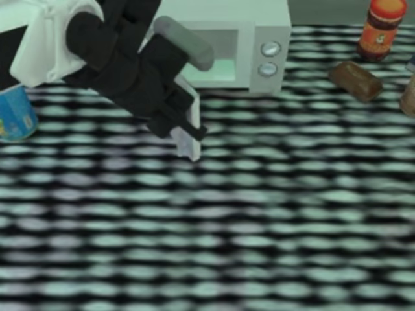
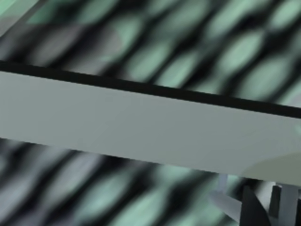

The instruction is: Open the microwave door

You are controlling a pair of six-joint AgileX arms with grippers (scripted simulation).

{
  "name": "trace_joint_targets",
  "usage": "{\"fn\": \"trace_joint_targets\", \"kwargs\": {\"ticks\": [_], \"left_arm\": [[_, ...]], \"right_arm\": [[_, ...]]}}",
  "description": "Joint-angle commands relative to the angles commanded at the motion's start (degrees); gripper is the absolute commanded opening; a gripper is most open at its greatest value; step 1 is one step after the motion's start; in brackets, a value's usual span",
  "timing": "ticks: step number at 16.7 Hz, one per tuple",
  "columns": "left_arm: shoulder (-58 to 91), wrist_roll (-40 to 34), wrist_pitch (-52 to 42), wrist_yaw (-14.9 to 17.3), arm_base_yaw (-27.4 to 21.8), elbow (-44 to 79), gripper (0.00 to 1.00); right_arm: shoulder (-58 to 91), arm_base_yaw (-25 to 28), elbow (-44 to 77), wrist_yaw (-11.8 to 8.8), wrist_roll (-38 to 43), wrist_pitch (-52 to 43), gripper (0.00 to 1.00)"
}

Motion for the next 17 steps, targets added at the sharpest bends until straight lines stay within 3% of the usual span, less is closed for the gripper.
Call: {"fn": "trace_joint_targets", "kwargs": {"ticks": [9, 17], "left_arm": [[-2.02, 9.60, -1.86, 4.63, 4.03, -1.89, 0.00], [-2.01, 9.77, -1.95, 4.70, 4.10, -1.98, 0.00]], "right_arm": [[0.00, 0.00, 0.00, 0.00, 0.00, 0.00, 1.00], [0.00, 0.00, 0.00, 0.00, 0.00, 0.00, 1.00]]}}
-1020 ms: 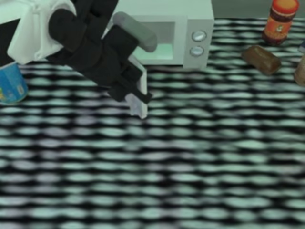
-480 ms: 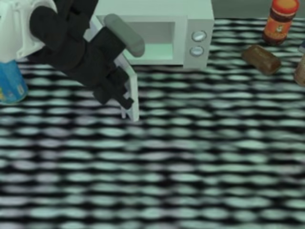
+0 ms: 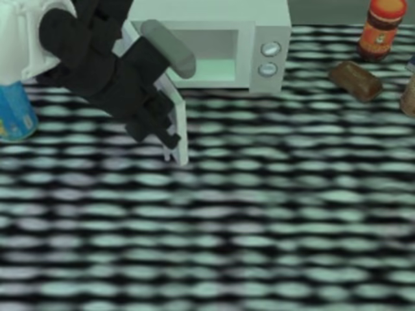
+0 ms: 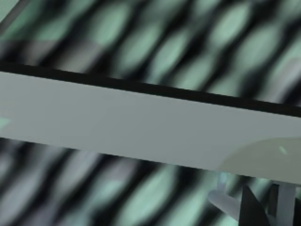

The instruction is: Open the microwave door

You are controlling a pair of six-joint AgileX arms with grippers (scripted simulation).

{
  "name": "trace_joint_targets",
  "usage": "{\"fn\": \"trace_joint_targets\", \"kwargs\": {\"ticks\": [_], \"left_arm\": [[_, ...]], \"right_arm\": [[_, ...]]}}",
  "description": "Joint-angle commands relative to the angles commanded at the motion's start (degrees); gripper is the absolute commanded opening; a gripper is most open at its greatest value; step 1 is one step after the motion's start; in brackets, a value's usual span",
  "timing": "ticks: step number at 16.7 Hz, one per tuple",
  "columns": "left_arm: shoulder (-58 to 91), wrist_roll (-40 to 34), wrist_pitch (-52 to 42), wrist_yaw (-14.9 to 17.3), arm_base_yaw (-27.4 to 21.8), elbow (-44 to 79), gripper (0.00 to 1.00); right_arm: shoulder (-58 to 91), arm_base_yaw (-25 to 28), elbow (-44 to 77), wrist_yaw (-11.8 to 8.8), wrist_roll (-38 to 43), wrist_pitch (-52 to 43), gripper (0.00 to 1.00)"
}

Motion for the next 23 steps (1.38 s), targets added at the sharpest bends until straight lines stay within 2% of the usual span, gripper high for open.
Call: {"fn": "trace_joint_targets", "kwargs": {"ticks": [19, 23], "left_arm": [[0.01, 0.03, -0.13, 0.34, -0.16, -0.06, 0.00], [-0.28, 4.64, -1.52, 2.24, 1.76, -0.10, 0.00]], "right_arm": [[0.00, 0.00, 0.00, 0.00, 0.00, 0.00, 1.00], [0.00, 0.00, 0.00, 0.00, 0.00, 0.00, 1.00]]}}
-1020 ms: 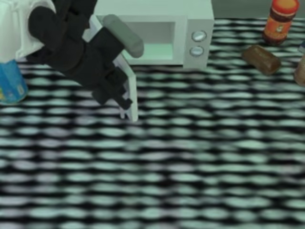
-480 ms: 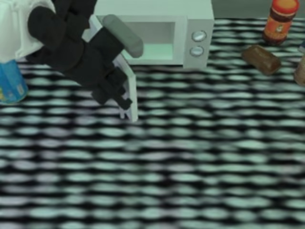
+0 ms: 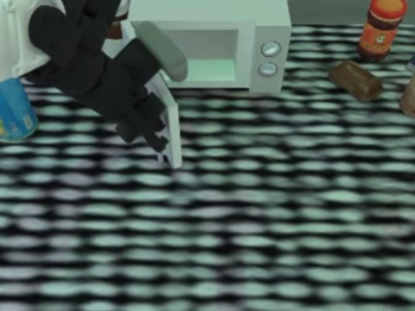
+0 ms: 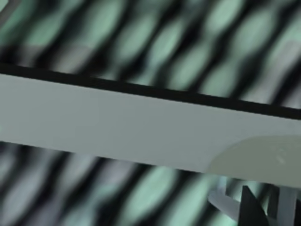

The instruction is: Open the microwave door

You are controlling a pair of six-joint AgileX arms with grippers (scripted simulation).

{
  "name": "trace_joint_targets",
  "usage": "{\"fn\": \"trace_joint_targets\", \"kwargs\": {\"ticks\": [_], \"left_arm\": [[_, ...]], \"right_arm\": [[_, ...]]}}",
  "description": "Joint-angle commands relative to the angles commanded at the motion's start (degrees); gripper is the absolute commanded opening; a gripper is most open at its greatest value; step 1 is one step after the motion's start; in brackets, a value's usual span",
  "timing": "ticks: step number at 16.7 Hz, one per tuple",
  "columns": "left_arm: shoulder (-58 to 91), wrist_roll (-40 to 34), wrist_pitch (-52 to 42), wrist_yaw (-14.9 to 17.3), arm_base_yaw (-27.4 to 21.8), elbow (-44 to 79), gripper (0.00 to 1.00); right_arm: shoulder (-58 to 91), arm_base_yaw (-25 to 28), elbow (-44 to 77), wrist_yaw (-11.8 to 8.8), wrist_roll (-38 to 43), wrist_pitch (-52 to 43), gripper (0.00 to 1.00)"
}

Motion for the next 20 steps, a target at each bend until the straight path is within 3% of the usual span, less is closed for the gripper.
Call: {"fn": "trace_joint_targets", "kwargs": {"ticks": [5, 20], "left_arm": [[-0.52, 5.91, -1.82, 2.62, 2.54, -0.40, 0.00], [-0.51, 5.94, -1.84, 2.63, 2.55, -0.42, 0.00]], "right_arm": [[0.00, 0.00, 0.00, 0.00, 0.00, 0.00, 1.00], [0.00, 0.00, 0.00, 0.00, 0.00, 0.00, 1.00]]}}
